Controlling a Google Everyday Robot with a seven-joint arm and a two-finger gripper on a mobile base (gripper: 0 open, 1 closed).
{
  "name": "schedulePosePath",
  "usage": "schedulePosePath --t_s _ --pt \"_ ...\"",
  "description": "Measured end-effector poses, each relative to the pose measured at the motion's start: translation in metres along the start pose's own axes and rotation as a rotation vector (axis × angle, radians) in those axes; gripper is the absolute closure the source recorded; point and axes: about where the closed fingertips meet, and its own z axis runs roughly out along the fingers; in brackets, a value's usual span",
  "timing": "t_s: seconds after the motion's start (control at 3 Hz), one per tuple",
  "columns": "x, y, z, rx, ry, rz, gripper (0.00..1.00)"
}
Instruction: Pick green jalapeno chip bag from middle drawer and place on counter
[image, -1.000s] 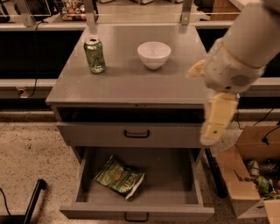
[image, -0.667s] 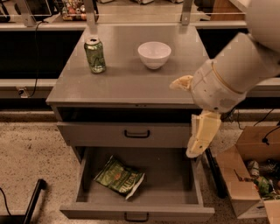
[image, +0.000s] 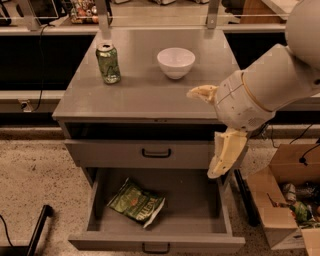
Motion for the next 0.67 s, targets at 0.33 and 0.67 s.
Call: schedulePosePath --t_s 0.33,0.67 --pt "0.006 0.001 0.044 0.043 -0.110 -0.082 0.00" --pt "0.005 -0.010 0.038 0.085 -0.087 -0.139 0.00"
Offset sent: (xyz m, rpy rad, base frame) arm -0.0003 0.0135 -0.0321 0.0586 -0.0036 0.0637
